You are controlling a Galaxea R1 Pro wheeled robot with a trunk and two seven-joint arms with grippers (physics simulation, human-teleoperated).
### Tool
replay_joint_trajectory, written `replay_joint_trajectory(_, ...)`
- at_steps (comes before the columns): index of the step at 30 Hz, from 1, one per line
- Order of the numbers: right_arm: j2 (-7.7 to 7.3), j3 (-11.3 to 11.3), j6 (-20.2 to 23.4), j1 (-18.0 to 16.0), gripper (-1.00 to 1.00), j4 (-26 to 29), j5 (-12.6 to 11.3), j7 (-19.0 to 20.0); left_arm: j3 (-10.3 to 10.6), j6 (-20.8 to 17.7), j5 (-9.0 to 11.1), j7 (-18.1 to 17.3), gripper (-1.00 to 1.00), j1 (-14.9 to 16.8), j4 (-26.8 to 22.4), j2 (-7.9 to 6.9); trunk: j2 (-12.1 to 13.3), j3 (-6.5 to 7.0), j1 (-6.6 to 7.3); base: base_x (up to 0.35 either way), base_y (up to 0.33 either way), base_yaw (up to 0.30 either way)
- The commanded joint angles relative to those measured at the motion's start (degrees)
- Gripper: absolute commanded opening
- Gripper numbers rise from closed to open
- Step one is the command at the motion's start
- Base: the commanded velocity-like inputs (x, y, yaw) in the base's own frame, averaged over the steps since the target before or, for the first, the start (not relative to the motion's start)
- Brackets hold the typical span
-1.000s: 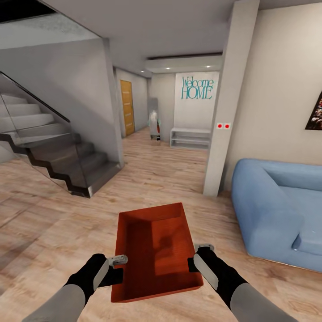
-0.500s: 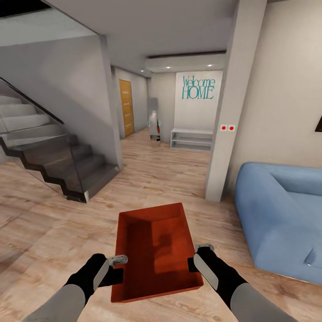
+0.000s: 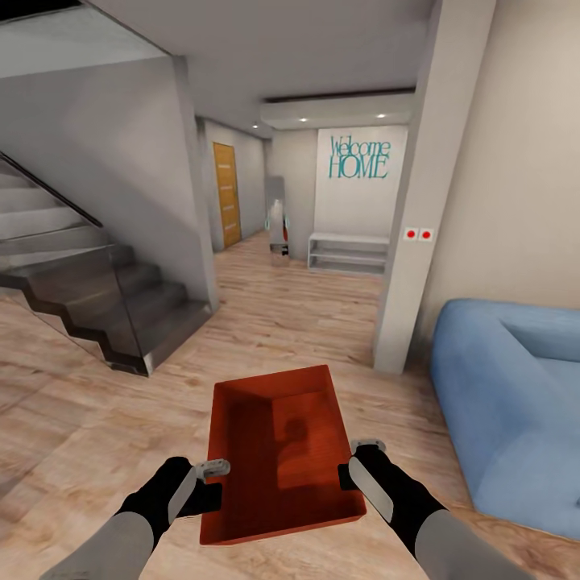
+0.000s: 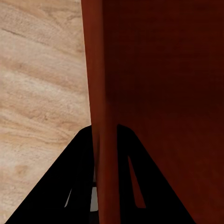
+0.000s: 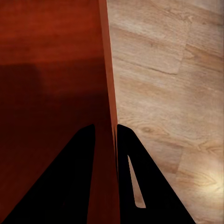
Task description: Move the two storage containers from the living room to the garage. In the garage, place one container on the floor and stack the other container on top of it (either order is fine).
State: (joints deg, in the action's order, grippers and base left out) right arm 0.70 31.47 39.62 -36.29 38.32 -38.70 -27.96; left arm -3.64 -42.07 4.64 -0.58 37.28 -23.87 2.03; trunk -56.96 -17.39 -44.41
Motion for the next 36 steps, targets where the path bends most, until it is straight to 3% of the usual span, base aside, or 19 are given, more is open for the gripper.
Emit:
replay_joint_trajectory(1,0.01,0.7,0.2,0.0,-1.0,0.0,-1.1,-0.5,-0.4,-0.3,1.1,0.2,-1.0,0.1,-0.1,0.17,0.0,-0.07,-0.04,0.335,0.0,0.0)
replay_joint_trajectory(36,0.01,0.7,0.2,0.0,-1.0,0.0,-1.1,-0.5,-0.3,-0.3,1.1,0.2,-1.0,0.1,-0.1,0.17,0.0,-0.07,-0.04,0.335,0.0,0.0)
